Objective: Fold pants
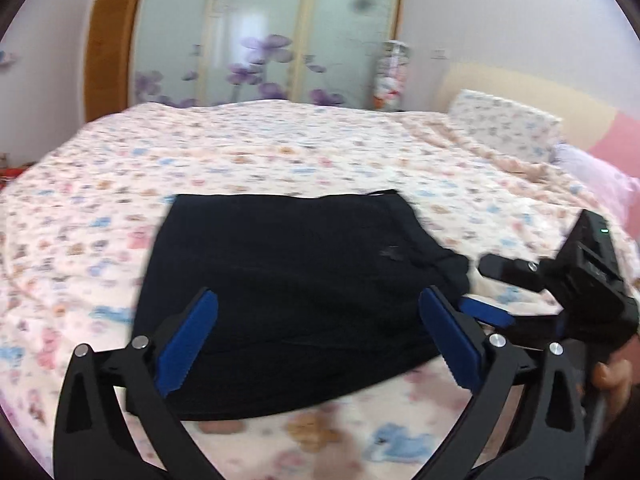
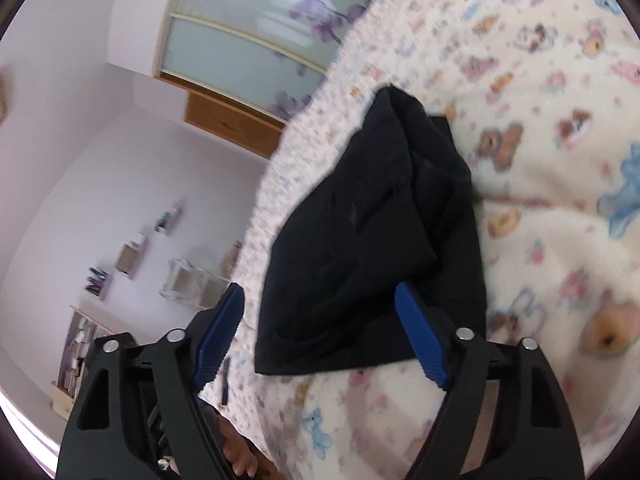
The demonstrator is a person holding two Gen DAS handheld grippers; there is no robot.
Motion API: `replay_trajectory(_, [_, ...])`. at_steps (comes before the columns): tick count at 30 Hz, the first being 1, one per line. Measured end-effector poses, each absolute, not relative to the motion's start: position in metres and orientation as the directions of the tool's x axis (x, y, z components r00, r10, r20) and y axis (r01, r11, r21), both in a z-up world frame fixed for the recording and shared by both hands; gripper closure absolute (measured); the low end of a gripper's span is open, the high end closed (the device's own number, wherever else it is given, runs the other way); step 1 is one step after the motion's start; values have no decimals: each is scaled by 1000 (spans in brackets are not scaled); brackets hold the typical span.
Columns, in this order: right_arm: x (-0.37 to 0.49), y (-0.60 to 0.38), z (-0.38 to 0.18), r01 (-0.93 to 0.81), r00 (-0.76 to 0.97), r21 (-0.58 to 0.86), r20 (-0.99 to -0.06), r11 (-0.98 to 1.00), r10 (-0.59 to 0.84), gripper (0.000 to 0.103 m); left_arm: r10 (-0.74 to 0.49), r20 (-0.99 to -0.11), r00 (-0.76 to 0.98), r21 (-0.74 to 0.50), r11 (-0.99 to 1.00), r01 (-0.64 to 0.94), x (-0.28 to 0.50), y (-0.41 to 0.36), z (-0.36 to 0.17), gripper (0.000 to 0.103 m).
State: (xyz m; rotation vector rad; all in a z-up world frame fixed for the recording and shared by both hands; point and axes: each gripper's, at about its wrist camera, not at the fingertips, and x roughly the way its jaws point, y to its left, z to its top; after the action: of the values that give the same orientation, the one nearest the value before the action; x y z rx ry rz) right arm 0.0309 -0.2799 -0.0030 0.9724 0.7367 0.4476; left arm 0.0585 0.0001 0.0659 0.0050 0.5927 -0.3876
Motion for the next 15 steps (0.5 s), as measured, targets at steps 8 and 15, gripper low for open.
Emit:
replay_trajectory(8, [44, -270, -5, 121, 690, 802, -492, 586, 531, 33, -154, -619, 770, 58, 969, 240, 68, 5, 50, 2])
replay_trajectory(15, [57, -262, -12, 196, 719, 742, -553, 641, 420, 57, -126, -641, 757, 46, 978, 202, 71, 17, 43, 2])
